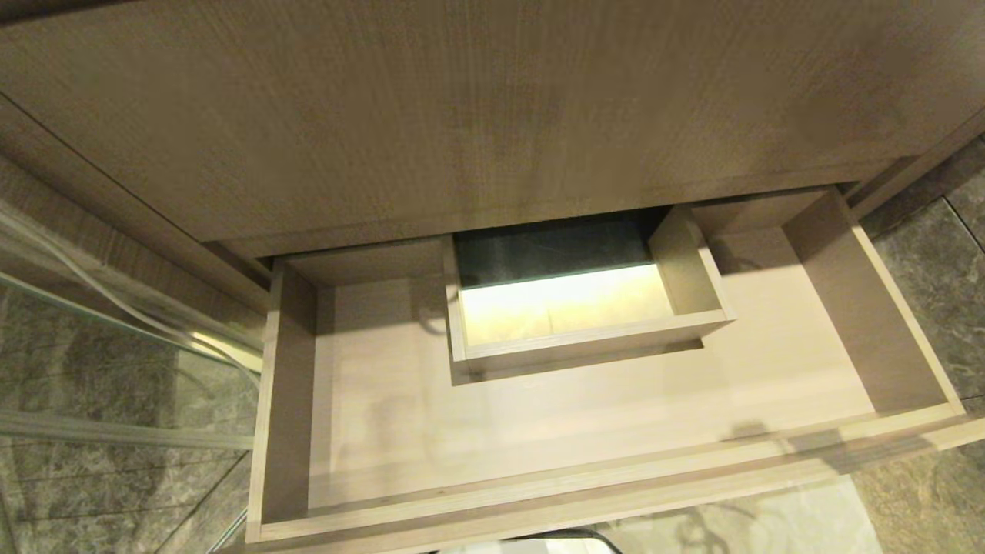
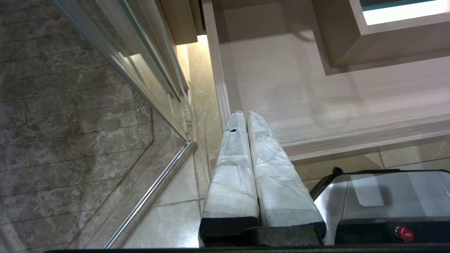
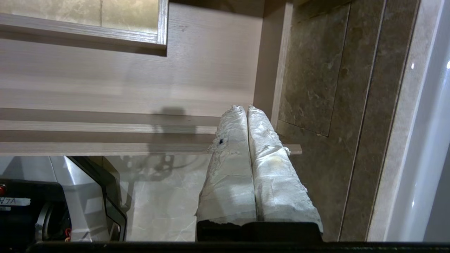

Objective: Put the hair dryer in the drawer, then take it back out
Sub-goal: Close the drawer

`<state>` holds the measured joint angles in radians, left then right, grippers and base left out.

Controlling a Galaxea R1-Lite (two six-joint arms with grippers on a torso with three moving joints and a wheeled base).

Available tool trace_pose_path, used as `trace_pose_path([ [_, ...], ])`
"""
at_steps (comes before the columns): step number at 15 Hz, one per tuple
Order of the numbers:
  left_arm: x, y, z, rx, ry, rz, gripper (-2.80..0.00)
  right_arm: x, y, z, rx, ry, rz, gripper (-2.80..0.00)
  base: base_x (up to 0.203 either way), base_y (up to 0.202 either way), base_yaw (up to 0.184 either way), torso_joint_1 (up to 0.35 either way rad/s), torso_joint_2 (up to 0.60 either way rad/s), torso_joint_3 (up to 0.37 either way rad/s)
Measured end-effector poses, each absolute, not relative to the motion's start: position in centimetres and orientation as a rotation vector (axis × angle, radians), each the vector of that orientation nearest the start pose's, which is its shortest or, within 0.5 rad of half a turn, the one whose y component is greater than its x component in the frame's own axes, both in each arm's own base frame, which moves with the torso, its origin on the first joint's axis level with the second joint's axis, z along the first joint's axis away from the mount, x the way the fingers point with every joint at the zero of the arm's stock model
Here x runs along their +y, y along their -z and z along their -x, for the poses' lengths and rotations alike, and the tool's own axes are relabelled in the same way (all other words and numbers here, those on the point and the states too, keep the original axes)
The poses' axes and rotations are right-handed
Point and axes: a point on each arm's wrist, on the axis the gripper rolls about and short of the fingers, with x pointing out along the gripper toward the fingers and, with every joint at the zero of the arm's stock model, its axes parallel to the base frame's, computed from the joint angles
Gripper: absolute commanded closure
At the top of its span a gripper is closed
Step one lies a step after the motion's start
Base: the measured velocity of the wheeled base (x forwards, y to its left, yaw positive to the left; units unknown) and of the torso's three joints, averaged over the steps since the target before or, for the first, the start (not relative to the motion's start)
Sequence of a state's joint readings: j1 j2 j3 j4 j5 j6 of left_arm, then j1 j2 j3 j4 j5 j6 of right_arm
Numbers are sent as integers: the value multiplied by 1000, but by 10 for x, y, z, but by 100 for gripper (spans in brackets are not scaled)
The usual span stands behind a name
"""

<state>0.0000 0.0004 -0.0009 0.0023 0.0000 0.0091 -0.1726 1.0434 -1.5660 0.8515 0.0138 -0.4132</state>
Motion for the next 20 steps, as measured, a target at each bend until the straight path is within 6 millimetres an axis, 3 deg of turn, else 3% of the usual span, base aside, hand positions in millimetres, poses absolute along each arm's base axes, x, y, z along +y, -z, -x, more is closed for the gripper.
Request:
trace_pose_path([
  [20,0,-75,23,2,0,-9,0,-12,-369,-65,422,95,365,0,0,0,0,4,1,9],
])
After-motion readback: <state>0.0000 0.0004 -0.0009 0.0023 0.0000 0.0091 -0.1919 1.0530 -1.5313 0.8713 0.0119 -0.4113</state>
